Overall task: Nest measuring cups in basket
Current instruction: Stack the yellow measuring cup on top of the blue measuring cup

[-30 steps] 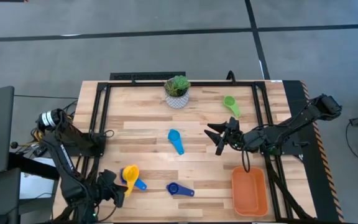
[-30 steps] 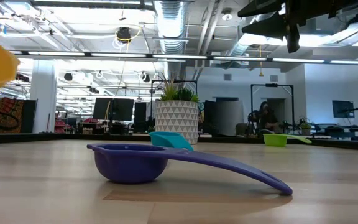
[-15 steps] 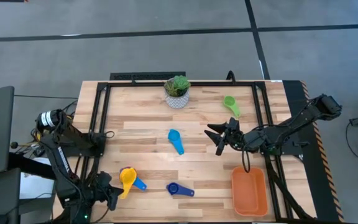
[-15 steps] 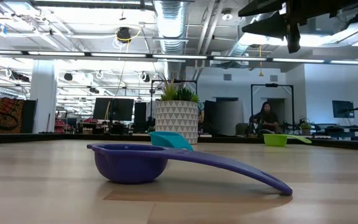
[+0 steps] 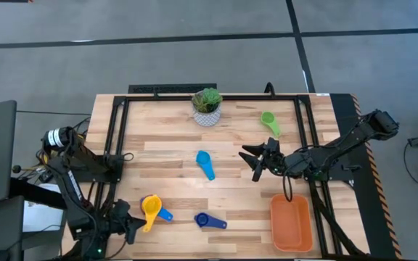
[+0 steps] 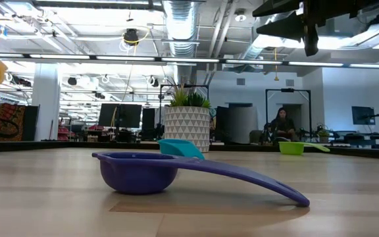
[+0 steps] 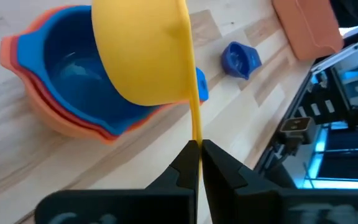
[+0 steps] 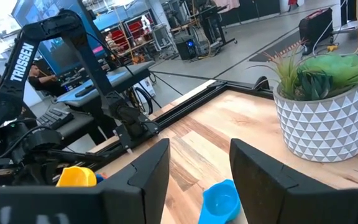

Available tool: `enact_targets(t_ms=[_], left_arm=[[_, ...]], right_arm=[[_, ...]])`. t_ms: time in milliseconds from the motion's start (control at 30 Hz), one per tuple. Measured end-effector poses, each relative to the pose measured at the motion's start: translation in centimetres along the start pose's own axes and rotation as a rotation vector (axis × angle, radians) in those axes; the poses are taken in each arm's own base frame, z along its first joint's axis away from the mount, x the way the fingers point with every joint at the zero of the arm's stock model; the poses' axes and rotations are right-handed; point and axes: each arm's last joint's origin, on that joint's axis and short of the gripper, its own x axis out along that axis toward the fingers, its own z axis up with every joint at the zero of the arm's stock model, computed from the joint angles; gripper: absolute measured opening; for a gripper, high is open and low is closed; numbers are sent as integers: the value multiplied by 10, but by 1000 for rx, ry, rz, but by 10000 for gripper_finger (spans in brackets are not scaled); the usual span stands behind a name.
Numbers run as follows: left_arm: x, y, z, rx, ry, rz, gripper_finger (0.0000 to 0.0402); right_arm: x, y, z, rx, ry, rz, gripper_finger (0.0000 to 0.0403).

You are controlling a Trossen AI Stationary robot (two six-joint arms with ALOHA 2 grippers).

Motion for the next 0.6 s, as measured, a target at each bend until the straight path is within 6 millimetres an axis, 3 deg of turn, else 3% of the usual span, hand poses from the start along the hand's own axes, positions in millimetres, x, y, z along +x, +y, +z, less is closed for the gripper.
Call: enact_targets(t_ms=[300,600], left_arm=[[-1,-1,-2,-17,25,-2,11],[3,13,-2,18,99,89,42]], right_arm=[[0,0,0,1,0,0,185],[0,0,0,3,0,0,193]])
